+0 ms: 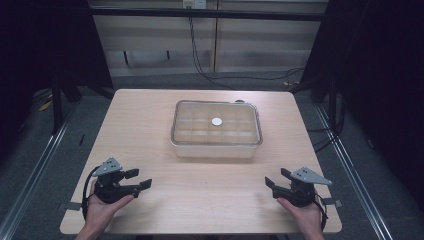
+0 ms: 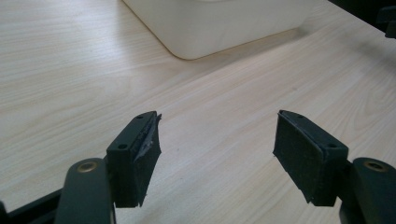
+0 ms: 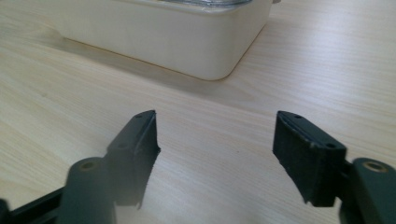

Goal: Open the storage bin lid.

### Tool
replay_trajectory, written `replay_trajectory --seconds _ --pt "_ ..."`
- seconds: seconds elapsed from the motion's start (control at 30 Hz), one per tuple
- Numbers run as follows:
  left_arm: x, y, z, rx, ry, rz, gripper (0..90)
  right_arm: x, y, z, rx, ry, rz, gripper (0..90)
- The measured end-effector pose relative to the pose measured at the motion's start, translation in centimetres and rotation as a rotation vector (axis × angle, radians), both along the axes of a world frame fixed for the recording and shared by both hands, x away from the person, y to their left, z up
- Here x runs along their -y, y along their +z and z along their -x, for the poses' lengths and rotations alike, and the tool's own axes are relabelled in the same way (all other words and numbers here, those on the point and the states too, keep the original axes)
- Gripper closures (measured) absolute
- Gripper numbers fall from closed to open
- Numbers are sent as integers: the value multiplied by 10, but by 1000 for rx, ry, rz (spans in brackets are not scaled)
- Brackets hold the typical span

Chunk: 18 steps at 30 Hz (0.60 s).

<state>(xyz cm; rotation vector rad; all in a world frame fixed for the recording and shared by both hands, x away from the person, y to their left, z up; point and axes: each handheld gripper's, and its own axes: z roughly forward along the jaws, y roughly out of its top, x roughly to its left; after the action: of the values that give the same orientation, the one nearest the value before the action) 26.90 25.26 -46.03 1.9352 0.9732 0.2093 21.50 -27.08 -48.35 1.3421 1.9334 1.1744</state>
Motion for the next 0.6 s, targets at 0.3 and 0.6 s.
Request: replay_trajectory --seconds 0.3,0.6 --pt "1 -2 -4 -11 2 2 313 3 3 -1 -9 11 -56 421" --pt "6 2 -4 15 -22 0 314 5 15 4 -27 35 -96 420"
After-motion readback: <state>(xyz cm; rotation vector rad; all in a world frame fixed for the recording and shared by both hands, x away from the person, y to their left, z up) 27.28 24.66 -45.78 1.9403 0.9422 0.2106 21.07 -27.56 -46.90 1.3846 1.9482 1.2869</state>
